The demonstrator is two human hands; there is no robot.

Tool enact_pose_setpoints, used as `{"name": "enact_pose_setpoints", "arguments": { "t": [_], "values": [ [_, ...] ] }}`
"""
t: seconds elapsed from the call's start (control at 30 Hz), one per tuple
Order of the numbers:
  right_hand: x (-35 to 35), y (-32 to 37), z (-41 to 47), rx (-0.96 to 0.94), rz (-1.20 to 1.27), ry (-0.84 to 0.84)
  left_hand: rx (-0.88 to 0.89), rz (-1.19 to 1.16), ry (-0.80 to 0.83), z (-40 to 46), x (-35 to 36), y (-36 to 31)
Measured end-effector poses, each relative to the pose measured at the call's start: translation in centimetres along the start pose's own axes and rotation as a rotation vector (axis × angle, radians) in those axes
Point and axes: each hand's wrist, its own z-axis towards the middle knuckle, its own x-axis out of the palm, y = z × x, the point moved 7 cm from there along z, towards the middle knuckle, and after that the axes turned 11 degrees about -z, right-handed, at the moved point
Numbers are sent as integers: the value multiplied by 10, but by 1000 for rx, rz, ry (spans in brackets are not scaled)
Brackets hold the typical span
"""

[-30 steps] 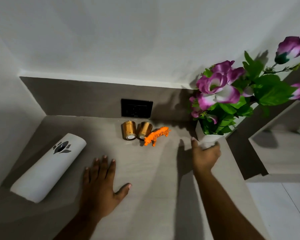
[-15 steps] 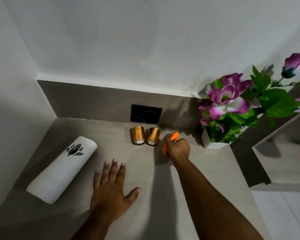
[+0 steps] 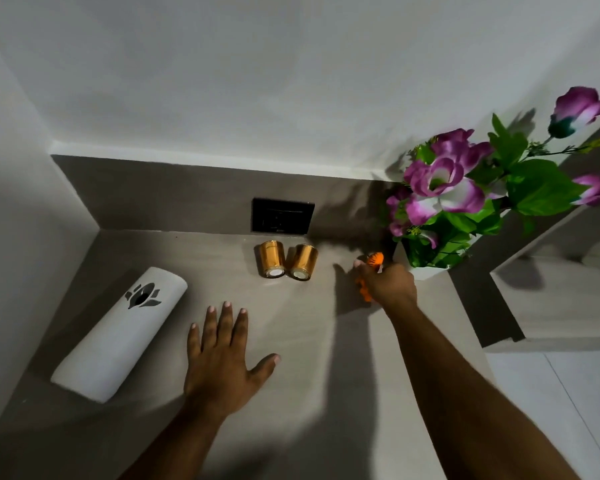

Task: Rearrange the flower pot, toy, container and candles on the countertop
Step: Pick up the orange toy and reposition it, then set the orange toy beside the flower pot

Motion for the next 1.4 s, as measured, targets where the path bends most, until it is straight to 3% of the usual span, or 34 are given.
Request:
{"name": "enact_pose_setpoints", "arguments": {
  "t": [0.1, 0.13, 0.23, 0.37, 0.47, 0.57, 0.73, 0.87, 1.07, 1.2, 1.4],
  "values": [
    [-22, 27, -17, -202, -27, -310, 12, -61, -37, 7, -10, -7],
    [-20, 42, -21, -284, -1, -335, 7, -108, -58, 17, -17, -11],
    [17, 82, -21, -346, -64, -138, -98, -307, -134, 61, -43, -24],
    [74, 92, 0, -171, -72, 185, -378, -589, -148, 126, -60, -38],
    [90, 93, 16, -107, -32, 208, -552, -634, 8, 154, -52, -38],
    [93, 96, 26, -90, 6, 206, -597, -641, 72, 166, -48, -35],
    [89, 100, 20, -227, 143, 145, -513, -543, -23, 171, -63, -24],
    [82, 102, 13, -350, 135, 9, -393, -675, -162, 172, -69, -15],
    [93, 98, 6, -414, 151, -32, -302, -768, -241, 166, -63, -9],
    [98, 88, -6, -384, 141, 30, -266, -752, -173, 158, -64, -9],
    [105, 50, -63, -474, -88, 33, -134, -435, -6, 132, -121, 11]
  ]
}}
